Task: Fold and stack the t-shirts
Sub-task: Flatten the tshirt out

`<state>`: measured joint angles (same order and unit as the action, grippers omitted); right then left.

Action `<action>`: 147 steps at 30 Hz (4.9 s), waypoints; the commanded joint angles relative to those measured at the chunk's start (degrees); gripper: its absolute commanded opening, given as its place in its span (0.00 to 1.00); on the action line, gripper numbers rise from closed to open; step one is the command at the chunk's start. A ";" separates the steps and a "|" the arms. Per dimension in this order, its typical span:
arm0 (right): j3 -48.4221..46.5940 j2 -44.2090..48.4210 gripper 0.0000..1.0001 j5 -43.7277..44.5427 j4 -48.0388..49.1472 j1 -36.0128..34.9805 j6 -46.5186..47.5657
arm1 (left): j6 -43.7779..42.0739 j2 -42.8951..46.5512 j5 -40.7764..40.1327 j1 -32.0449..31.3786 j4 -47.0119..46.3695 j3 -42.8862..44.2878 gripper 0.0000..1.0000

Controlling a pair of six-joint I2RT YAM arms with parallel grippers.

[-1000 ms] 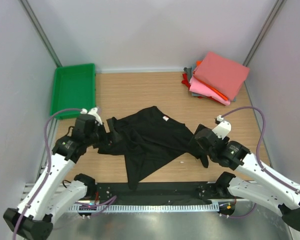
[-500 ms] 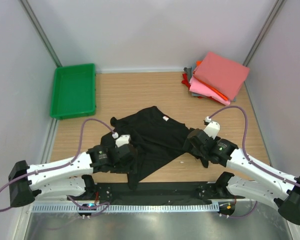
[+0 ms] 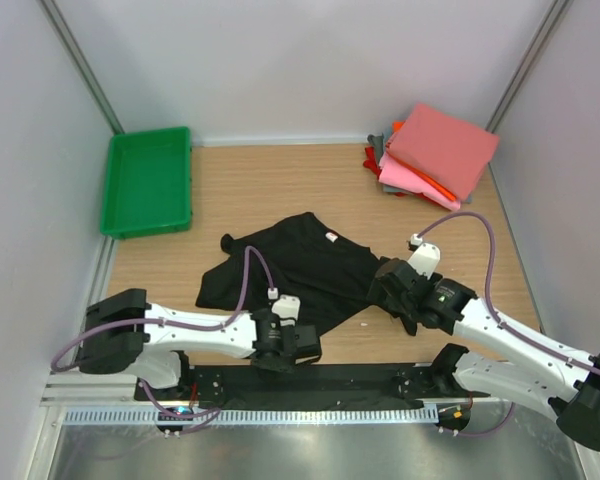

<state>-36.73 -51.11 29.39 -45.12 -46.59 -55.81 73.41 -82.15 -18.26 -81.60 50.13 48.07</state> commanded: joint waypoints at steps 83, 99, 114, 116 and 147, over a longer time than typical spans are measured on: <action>12.74 -1.53 0.62 -15.85 4.00 -3.86 -4.92 | -35.52 27.57 8.33 65.69 4.89 3.43 0.00; 8.20 1.45 0.01 -11.83 -0.21 -9.84 -8.79 | -37.19 30.99 11.91 65.69 5.15 5.79 0.00; -49.71 4.00 0.01 1.55 -8.13 -9.75 14.93 | -44.75 38.20 25.82 65.69 10.08 43.38 0.00; -53.43 4.35 0.01 1.73 -7.61 -9.84 17.39 | -45.89 38.03 26.61 65.69 9.64 47.18 0.00; -78.23 -26.91 0.01 15.99 -13.33 -0.47 35.07 | -46.16 25.21 10.36 65.69 4.99 41.41 0.00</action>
<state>-115.85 -67.44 49.43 -53.32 -54.06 -21.15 26.59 -51.31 -2.68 -16.29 53.58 93.60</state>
